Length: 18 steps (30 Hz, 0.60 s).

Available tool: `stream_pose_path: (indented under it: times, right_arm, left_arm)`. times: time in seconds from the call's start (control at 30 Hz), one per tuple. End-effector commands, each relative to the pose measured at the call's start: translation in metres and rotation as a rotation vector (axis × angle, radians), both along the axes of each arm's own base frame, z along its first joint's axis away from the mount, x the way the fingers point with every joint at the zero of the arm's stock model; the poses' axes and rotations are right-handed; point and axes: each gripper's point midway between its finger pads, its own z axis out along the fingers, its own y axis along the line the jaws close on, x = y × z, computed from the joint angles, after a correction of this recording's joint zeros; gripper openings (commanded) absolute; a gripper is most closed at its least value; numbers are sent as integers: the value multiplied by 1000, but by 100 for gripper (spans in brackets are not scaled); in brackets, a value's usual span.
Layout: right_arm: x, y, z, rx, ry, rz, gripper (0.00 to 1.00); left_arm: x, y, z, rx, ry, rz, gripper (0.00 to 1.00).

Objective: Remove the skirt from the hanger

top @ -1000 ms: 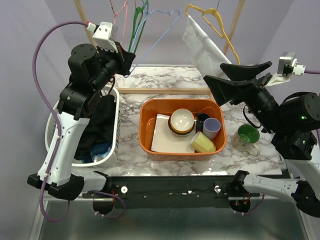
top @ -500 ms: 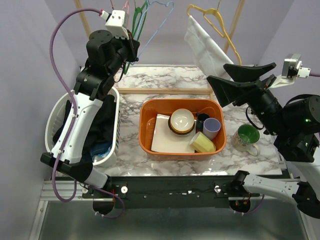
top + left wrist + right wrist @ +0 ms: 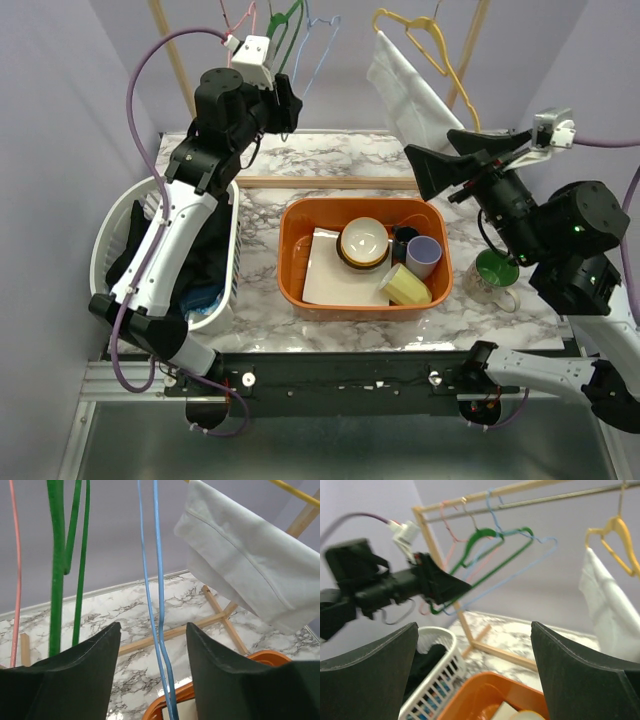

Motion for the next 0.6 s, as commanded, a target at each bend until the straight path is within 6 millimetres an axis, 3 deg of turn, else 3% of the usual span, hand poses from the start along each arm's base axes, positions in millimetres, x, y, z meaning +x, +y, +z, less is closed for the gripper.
stream_pose_path:
  times: [0.0,0.17,0.3,0.37,0.43,0.57]
  right_arm:
    - [31,-13,-22,-143,85,-193,100]
    - [50,-7,-18,-215,91,-237,100]
    - [64,-7,-20,-275,120,-238,100]
    - [71,-17,-20,-287,134,-266,100]
    - [78,-26,-22,-304,143,-272,100]
    - [95,-25,-27,-290,191,-244,100]
  left_arm:
    - [-36,0,34,-47,-90,-73,72]
    - [-64,8,49,-97,-125,-93,96]
    - [-95,11,57,-141,-144,-145,99]
    - [-106,9,58,-152,-148,-179,99]
    - [-117,11,53,-162,-142,-190,99]
    - [-131,15,40,-167,-115,-200,99]
